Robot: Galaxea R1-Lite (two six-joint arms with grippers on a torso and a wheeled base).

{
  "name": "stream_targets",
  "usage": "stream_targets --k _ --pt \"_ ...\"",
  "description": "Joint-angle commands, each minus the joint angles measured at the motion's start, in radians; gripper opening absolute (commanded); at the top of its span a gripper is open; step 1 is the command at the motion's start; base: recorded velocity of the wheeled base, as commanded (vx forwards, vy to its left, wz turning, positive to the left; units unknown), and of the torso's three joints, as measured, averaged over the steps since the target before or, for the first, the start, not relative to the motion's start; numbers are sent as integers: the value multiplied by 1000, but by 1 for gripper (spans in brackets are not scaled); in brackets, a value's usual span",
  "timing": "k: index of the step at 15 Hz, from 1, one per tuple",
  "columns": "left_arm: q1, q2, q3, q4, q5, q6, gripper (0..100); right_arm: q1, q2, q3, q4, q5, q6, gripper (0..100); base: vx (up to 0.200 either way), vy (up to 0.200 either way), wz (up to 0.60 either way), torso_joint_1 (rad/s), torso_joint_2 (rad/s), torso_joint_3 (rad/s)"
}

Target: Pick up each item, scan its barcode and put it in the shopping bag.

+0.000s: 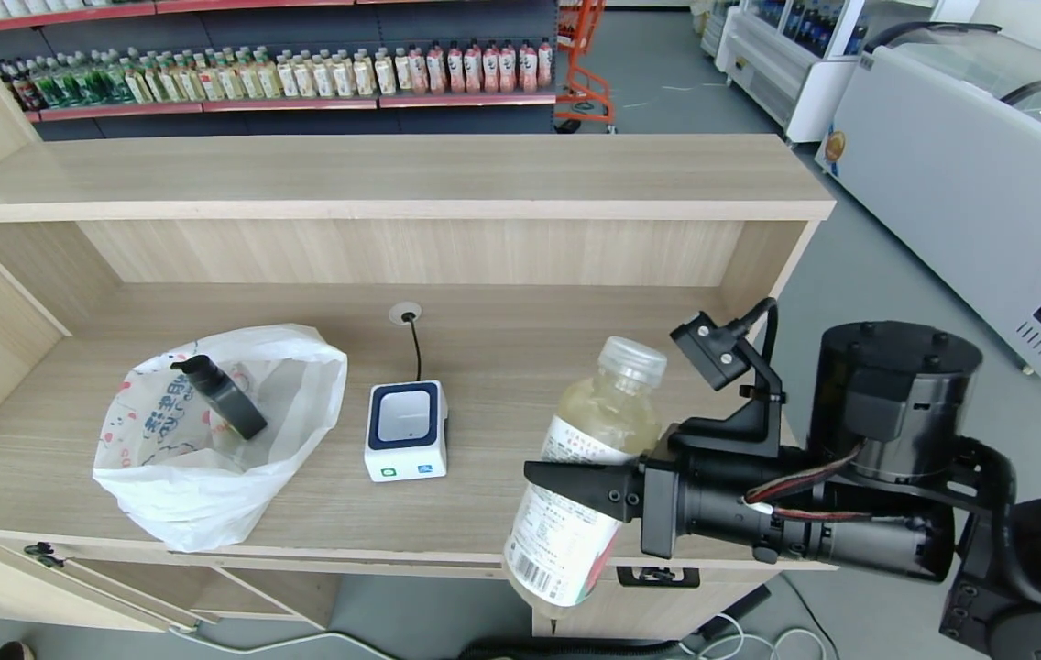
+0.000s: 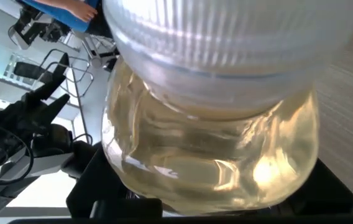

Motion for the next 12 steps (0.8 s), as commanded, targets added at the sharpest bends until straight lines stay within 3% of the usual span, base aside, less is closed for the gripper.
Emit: stream_targets --k 1,12 --pt "0 0 0 0 0 0 100 10 40 2 -16 0 0 0 0 0 0 0 0 0" --pt "0 0 0 0 1 0 100 43 144 -43 -88 14 13 0 0 0 0 0 0 0"
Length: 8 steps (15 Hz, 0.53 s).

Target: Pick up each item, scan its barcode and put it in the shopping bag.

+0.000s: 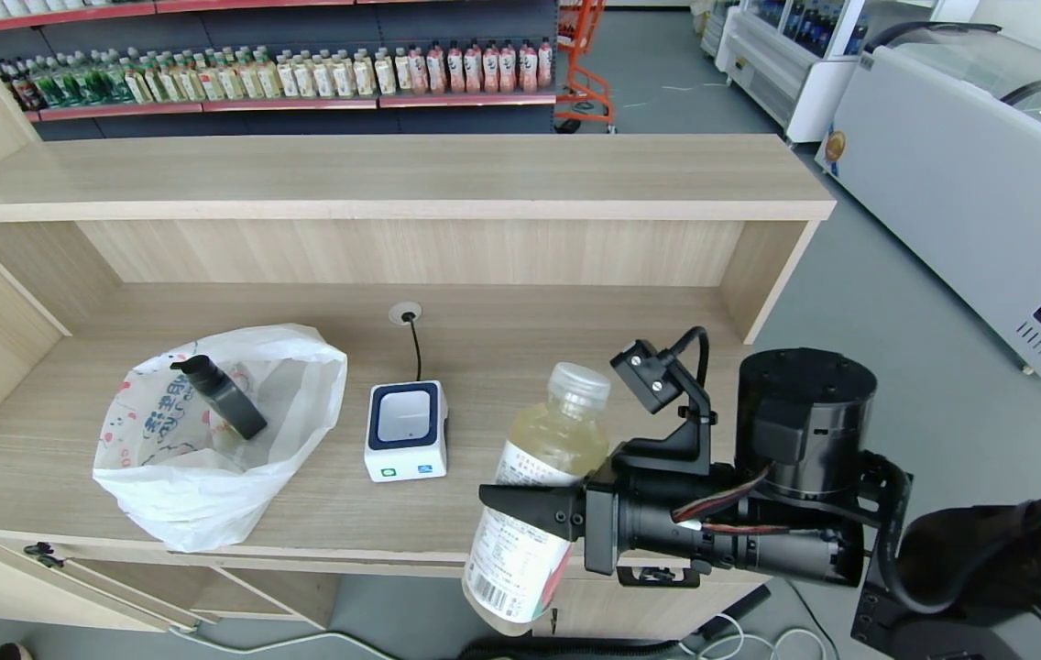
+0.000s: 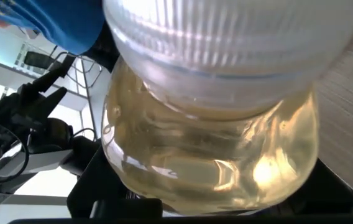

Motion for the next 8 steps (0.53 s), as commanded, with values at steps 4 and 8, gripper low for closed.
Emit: stream_targets --k 4,8 --pt "0 0 0 0 0 0 100 5 19 -2 -19 48 30 0 0 0 0 0 0 0" --pt "0 0 0 0 0 0 100 2 22 1 -40 71 31 0 0 0 0 0 0 0"
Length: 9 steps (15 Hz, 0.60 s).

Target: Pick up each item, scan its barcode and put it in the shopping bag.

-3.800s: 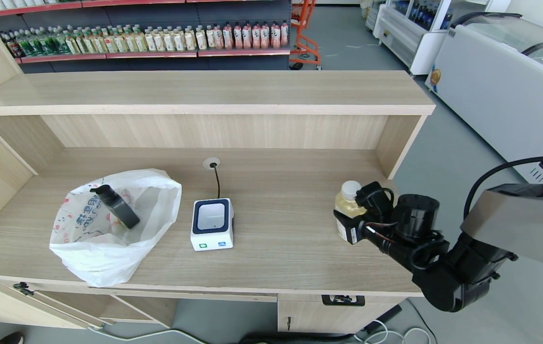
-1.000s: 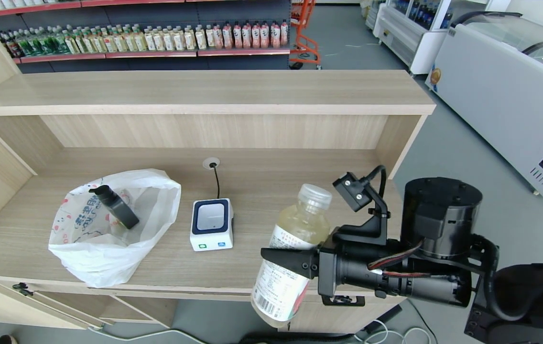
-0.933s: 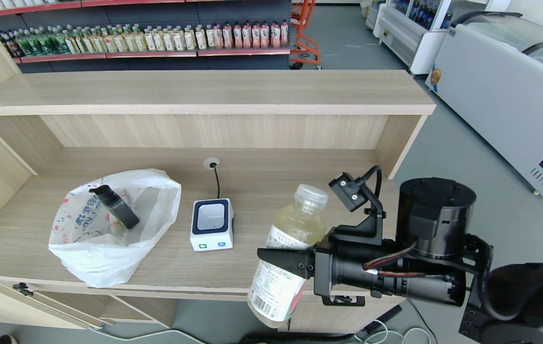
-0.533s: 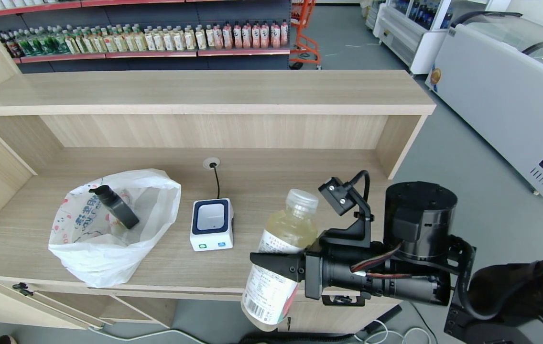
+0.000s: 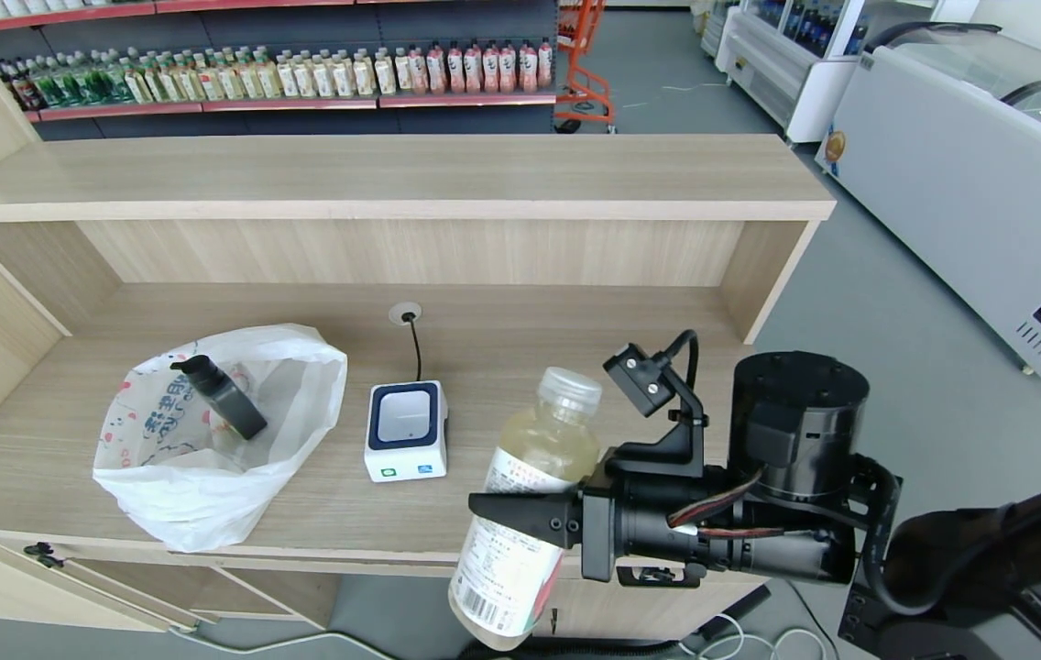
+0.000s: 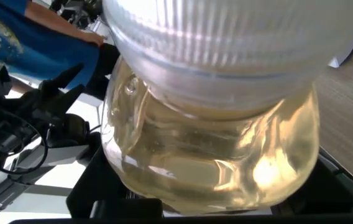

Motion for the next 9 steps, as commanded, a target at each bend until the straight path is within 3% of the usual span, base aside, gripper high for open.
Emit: stream_targets --k 1,9 --pt "0 0 0 0 0 0 100 0 0 2 -1 3 -1 0 0 0 0 0 0 0" --pt "0 0 0 0 0 0 100 -17 0 3 -2 46 -24 0 0 0 0 0 0 0"
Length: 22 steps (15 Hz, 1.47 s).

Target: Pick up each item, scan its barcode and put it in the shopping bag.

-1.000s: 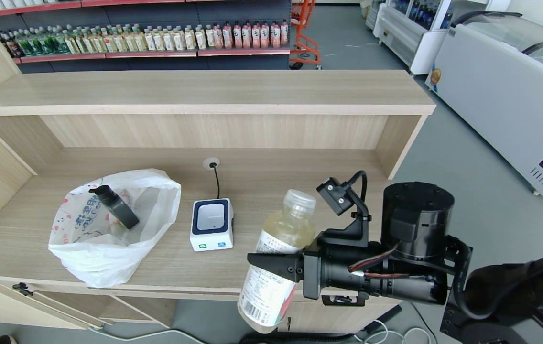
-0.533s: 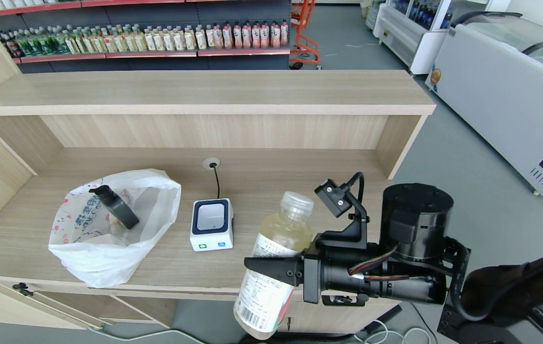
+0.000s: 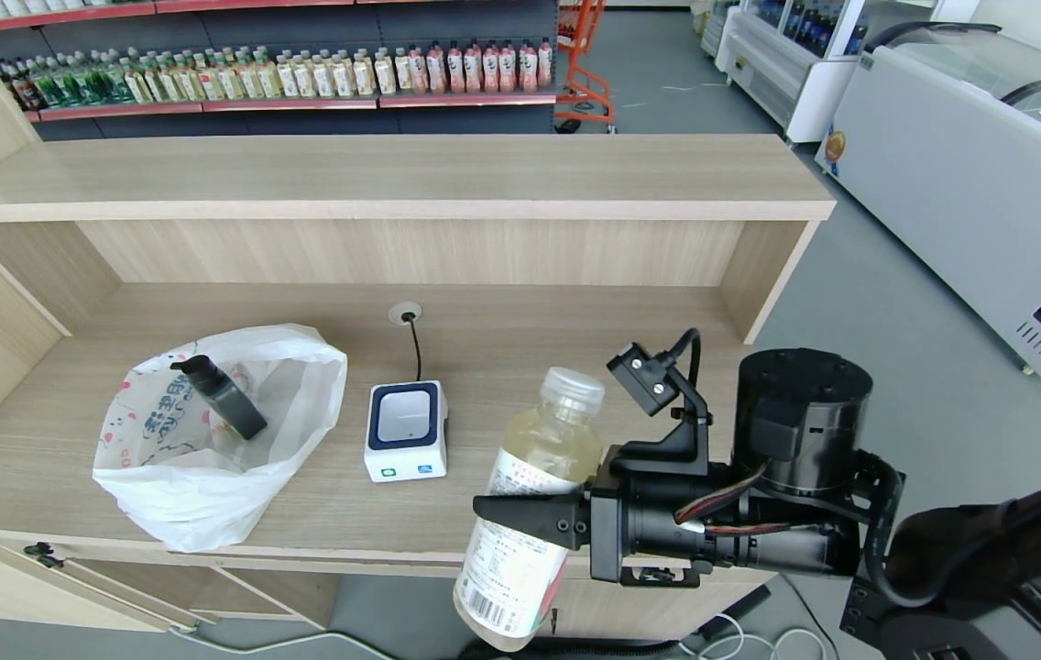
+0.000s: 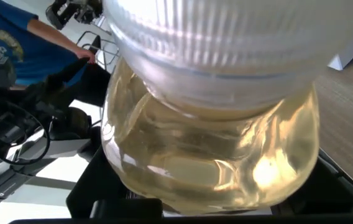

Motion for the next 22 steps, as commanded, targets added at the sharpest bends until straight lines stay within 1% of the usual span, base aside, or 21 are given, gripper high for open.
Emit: stream_targets --k 1,4,8,9,10,11,12,13,14,15,16,18,19,21,22 --pt "0 0 0 0 1 -1 100 0 2 1 0 1 0 0 0 0 0 0 0 0" --pt "0 0 0 0 0 -1 100 -3 -2 1 0 24 -3 0 0 0 0 0 0 0" --pt "0 0 0 0 0 -1 100 -9 -23 2 13 25 -17 0 0 0 0 0 0 0" --pt "0 0 0 0 0 -1 100 -28 -64 7 44 22 -28 0 0 0 0 0 0 0" --pt "0 0 0 0 1 -1 100 -62 -121 8 101 18 -77 0 0 0 0 0 0 0" --pt "0 0 0 0 0 -1 100 -109 -175 19 158 15 -150 0 0 0 0 0 0 0" --pt "0 0 0 0 0 -1 100 -184 -232 39 216 -5 -275 0 0 0 0 0 0 0" --pt "0 0 0 0 0 -1 100 -227 -259 47 250 -31 -373 0 0 0 0 0 0 0" --pt "0 0 0 0 0 -1 100 -279 -301 70 293 -93 -582 0 0 0 0 0 0 0" --pt "0 0 0 0 0 -1 100 -284 -304 71 293 -99 -605 0 0 0 0 0 0 0" --pt "0 0 0 0 0 -1 100 -307 -345 68 300 -159 -827 0 0 0 0 0 0 0" --pt "0 0 0 0 0 -1 100 -305 -351 71 290 -261 -1014 0 0 0 0 0 0 0" --pt "0 0 0 0 0 -1 100 -302 -345 73 290 -292 -1083 0 0 0 0 0 0 0" --pt "0 0 0 0 0 -1 100 -285 -314 65 282 -303 -1166 0 0 0 0 0 0 0" --pt "0 0 0 0 1 -1 100 -273 -301 65 245 -309 -1201 0 0 0 0 0 0 0"
